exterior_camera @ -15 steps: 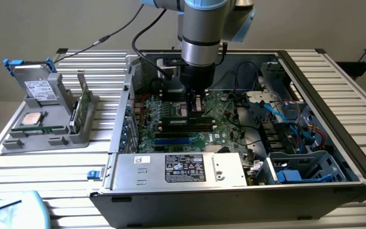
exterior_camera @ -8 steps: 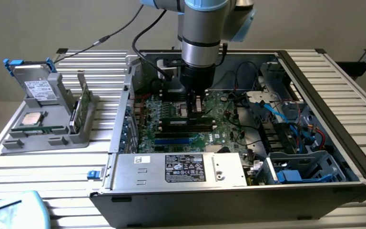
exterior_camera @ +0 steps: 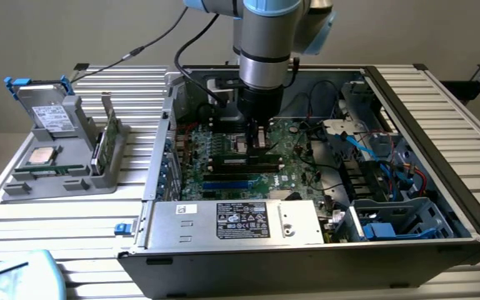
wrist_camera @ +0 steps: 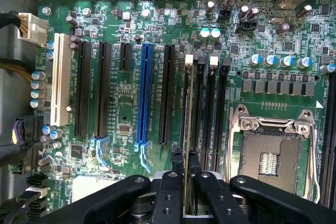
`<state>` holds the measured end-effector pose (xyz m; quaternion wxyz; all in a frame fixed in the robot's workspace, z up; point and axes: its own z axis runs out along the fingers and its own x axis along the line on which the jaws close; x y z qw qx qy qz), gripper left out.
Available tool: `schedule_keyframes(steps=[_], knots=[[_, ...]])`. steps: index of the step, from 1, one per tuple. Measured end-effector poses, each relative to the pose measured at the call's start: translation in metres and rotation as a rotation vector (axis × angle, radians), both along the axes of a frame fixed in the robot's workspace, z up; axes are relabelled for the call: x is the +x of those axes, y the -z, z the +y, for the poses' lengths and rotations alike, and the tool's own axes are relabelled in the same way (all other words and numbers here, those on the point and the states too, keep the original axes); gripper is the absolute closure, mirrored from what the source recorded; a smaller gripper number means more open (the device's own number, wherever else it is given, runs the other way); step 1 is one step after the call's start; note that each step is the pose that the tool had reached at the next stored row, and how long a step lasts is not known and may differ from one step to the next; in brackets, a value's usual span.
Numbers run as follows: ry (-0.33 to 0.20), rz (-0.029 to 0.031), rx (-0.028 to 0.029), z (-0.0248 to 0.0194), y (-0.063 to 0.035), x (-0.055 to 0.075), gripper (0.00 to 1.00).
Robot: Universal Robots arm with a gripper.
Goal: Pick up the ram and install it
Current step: 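Insert the ram into the slot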
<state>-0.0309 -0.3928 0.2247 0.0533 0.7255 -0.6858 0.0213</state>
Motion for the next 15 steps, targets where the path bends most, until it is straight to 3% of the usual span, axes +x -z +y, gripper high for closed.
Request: schedule_keyframes(steps=[15], knots=[[0.0,0.0015,0.0001,-0.0024,0.0024,0.0,0.86]])
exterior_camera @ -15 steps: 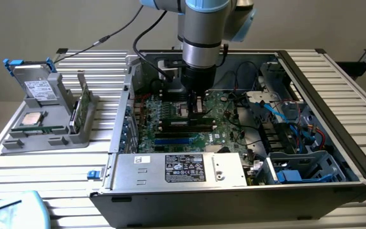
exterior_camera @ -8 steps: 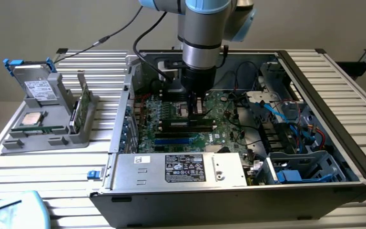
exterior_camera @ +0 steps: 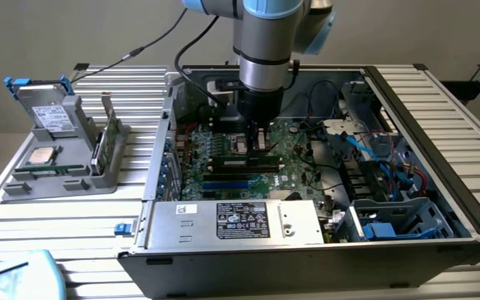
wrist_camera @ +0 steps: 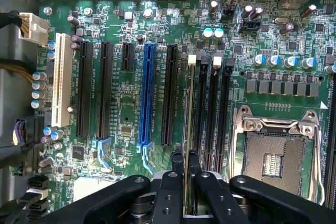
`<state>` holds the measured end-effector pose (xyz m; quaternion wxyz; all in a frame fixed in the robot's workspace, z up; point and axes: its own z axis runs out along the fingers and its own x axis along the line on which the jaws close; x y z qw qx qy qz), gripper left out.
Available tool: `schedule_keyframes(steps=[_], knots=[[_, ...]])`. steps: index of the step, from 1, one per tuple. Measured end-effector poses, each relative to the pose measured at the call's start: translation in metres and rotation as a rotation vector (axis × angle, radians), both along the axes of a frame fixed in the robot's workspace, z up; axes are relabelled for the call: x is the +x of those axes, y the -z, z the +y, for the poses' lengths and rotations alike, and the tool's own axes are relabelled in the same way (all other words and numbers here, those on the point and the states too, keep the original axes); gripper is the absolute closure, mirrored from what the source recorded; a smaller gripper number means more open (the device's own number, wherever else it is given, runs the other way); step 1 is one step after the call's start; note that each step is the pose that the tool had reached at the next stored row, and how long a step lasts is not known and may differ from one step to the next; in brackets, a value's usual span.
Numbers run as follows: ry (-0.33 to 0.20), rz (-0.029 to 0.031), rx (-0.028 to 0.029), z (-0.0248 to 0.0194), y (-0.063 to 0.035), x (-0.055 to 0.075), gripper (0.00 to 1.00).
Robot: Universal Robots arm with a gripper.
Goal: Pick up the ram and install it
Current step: 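Insert the ram into the slot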
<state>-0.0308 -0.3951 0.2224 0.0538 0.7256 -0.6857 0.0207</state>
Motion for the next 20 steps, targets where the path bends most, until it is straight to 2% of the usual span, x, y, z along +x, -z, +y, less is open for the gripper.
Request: schedule_keyframes(steps=[20], knots=[[0.003,0.0001,-0.0002,0.0,0.0028,0.0,0.86]])
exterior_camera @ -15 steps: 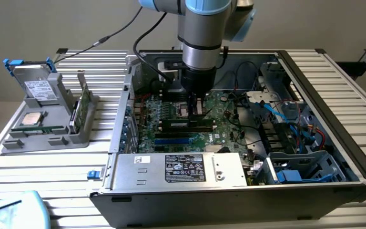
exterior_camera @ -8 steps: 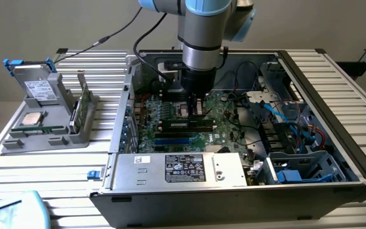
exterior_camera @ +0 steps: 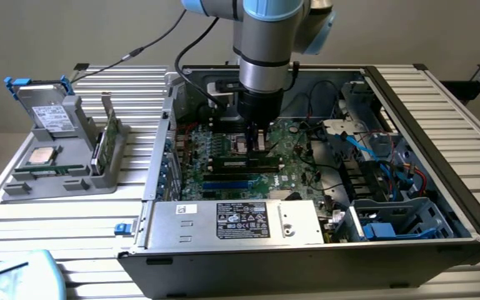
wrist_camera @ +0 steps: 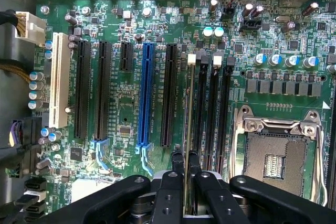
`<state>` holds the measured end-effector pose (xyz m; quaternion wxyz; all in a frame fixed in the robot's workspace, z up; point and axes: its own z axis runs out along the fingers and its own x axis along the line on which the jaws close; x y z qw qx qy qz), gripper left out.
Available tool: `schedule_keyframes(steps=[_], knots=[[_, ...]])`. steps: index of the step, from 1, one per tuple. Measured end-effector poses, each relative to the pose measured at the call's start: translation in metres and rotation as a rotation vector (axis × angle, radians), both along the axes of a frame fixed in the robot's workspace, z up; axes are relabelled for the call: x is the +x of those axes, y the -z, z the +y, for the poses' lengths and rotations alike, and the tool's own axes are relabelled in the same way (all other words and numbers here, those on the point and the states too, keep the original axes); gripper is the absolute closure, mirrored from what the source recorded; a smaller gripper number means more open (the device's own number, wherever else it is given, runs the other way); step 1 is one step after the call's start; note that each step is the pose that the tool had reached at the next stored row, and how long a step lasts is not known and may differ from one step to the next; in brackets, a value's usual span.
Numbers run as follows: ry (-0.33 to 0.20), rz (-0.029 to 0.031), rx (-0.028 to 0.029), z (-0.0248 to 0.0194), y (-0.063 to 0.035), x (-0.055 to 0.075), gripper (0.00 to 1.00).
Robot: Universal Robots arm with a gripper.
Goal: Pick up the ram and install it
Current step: 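Insert the ram into the slot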
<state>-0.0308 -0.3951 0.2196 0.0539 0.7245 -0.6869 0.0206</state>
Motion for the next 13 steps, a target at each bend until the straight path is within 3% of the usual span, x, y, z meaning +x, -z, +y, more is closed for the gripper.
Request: schedule_keyframes(steps=[13], knots=[[0.005,0.0,0.0001,0.0002,0.0005,0.0001,0.86]])
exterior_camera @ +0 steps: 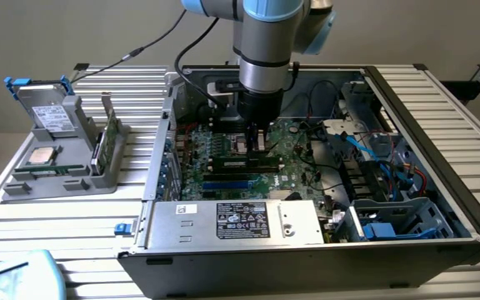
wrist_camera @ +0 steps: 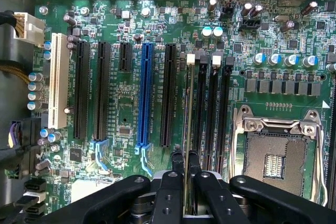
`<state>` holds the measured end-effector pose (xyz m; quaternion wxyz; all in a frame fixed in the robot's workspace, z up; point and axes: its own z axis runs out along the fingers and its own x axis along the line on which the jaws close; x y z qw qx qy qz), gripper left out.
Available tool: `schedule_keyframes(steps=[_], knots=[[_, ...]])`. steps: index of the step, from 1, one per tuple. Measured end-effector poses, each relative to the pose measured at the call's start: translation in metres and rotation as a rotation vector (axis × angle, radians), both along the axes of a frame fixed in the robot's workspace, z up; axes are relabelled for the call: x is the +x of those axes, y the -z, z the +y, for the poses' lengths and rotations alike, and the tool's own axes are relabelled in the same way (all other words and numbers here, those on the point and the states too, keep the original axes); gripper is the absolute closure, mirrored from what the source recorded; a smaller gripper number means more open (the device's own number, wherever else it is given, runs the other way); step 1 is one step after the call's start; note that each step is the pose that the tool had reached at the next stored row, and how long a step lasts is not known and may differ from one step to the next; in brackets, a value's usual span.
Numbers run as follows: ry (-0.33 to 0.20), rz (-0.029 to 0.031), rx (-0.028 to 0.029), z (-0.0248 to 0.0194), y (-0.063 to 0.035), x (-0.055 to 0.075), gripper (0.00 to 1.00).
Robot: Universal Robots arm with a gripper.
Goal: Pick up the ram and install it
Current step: 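Insert the ram into the slot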
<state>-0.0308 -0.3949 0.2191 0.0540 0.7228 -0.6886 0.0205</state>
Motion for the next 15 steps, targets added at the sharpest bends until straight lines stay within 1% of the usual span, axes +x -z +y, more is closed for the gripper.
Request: schedule_keyframes(steps=[15], knots=[[0.0,0.0,-0.0001,0.0003,0.0018,0.0,0.86]])
